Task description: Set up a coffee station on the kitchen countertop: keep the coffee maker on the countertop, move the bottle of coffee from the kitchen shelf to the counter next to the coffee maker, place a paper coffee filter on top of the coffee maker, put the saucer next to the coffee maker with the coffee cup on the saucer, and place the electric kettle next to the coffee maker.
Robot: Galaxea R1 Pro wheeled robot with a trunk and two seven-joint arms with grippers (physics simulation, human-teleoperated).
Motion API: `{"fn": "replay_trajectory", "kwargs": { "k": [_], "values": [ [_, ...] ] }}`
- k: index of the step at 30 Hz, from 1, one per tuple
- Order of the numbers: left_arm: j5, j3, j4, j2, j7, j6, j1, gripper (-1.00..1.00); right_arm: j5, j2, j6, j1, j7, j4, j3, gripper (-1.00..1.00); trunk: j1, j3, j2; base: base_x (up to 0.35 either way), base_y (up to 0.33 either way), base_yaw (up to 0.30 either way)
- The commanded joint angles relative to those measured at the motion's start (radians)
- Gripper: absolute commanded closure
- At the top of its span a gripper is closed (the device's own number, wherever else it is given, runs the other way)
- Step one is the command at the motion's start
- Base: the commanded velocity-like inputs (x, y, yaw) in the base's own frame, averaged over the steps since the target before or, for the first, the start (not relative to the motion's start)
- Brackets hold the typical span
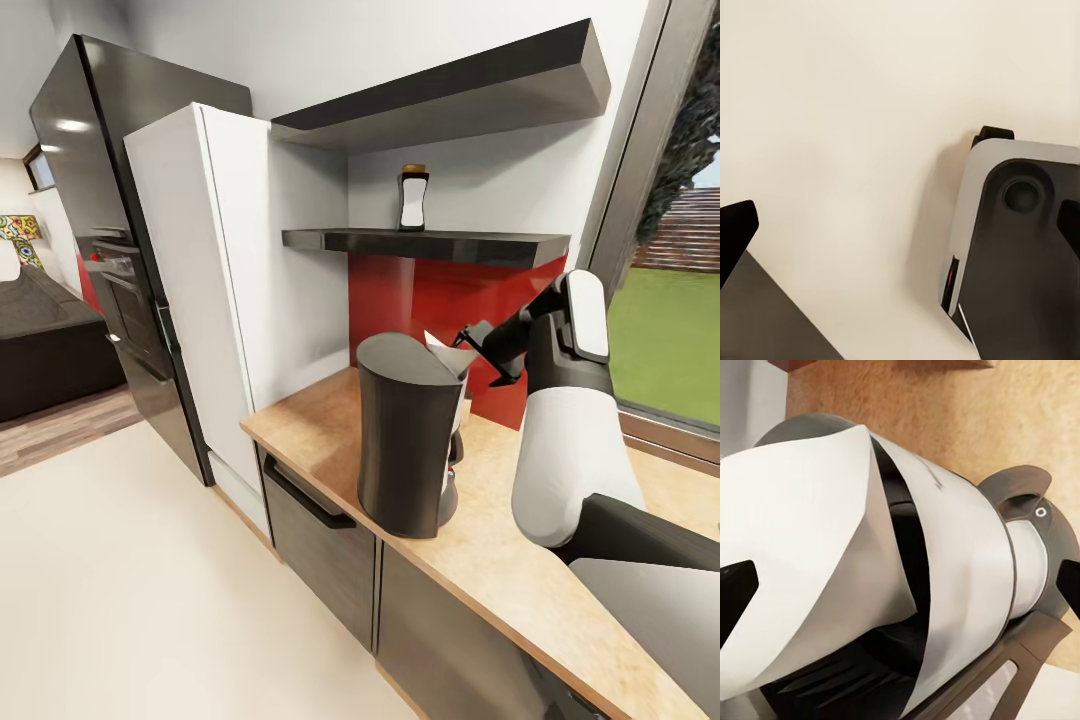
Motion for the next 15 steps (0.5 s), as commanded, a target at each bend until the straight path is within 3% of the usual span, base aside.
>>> {"fn": "replay_trajectory", "kwargs": {
  "k": [1, 10, 11, 15],
  "values": [
    [0.002, 0.004, 0.001, 0.0, 0.0, -0.004, -0.001, -1.0, -0.008, 0.001, 0.01, -0.001, -0.009, -0.001, -0.003, -1.0, 0.001, -0.002, -0.002, 0.0, 0.0, 0.0],
    [0.002, 0.003, 0.001, 0.0, 0.0, -0.004, -0.001, -1.0, -0.009, 0.001, 0.01, -0.001, 0.0, -0.005, -0.002, -1.0, 0.001, -0.002, -0.002, 0.0, 0.0, 0.0],
    [0.002, 0.003, 0.001, 0.0, 0.0, -0.004, -0.001, -1.0, -0.008, 0.001, 0.01, -0.001, 0.043, -0.011, -0.002, -1.0, 0.001, -0.002, -0.002, 0.0, 0.0, 0.0],
    [0.002, 0.004, 0.001, 0.0, 0.0, -0.004, -0.001, -1.0, -0.008, 0.001, 0.01, -0.001, 0.075, -0.045, -0.001, -1.0, 0.001, -0.002, -0.002, 0.0, 0.0, 0.0]
  ]
}}
